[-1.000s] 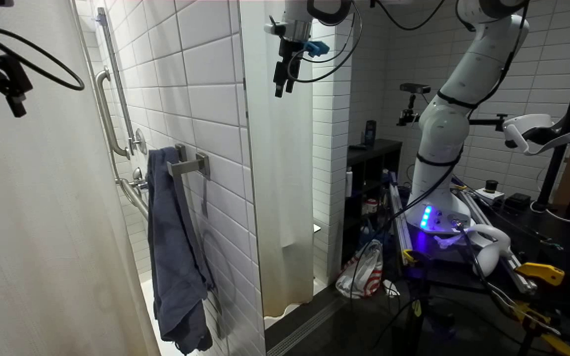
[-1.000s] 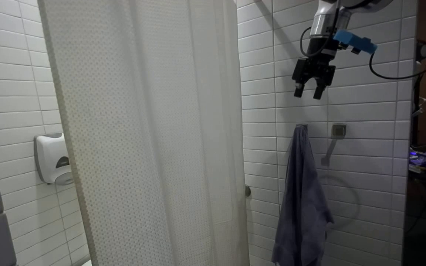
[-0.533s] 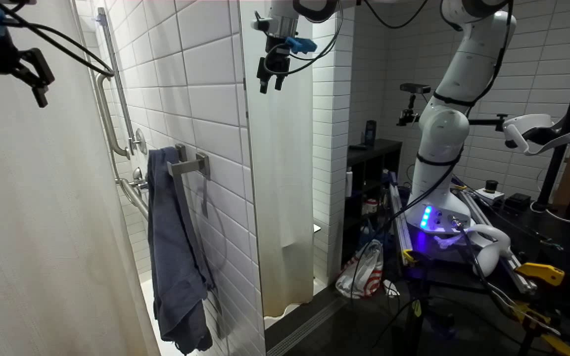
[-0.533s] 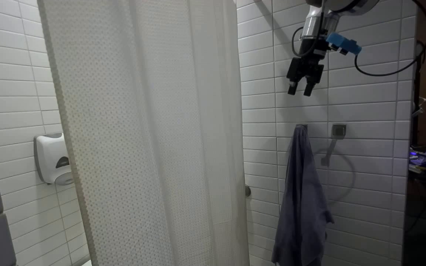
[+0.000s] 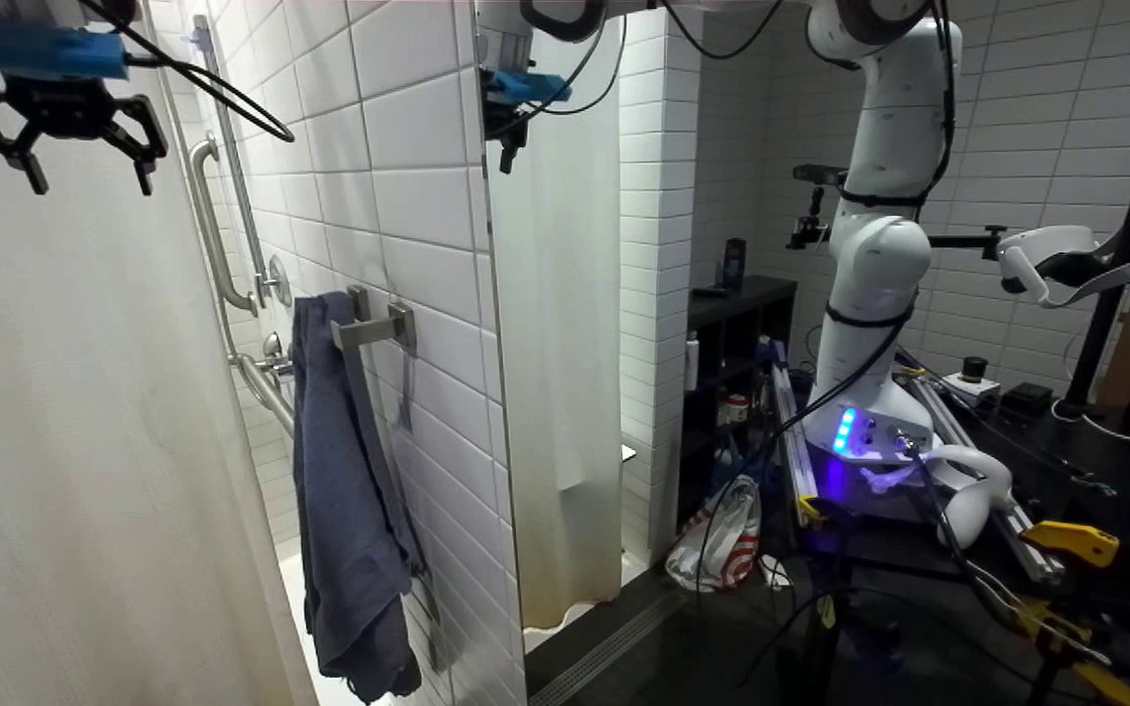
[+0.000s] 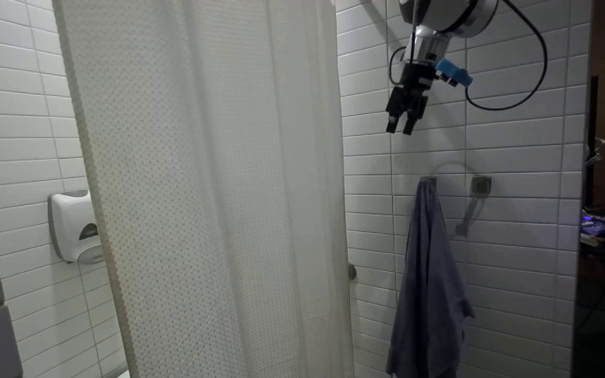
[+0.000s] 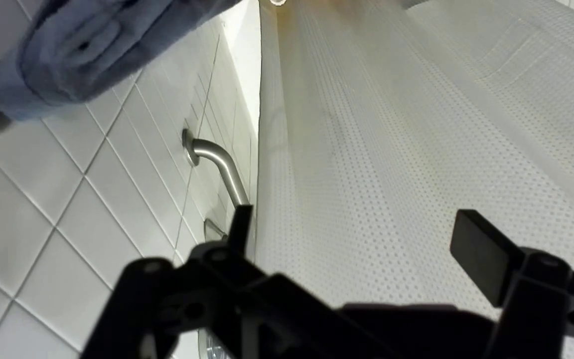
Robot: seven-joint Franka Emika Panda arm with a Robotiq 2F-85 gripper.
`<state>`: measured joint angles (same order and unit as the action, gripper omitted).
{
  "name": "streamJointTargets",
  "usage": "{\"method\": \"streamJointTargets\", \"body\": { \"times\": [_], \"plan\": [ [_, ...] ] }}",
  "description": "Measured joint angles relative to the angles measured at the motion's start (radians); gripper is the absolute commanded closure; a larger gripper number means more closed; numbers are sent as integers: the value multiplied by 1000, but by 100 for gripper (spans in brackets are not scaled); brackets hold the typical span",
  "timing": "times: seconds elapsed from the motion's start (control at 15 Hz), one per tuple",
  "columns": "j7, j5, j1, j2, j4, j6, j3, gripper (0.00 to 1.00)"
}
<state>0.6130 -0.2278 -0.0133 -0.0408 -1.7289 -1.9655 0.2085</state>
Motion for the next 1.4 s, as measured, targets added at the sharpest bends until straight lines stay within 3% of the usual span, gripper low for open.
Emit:
{"method": "streamJointTargets", "body": {
  "times": [0.73,1.4],
  "plan": [
    [128,-82,-101,282,425,198,-95,0],
    [127,-82,-107,308,463,214,-101,0]
  ]
}}
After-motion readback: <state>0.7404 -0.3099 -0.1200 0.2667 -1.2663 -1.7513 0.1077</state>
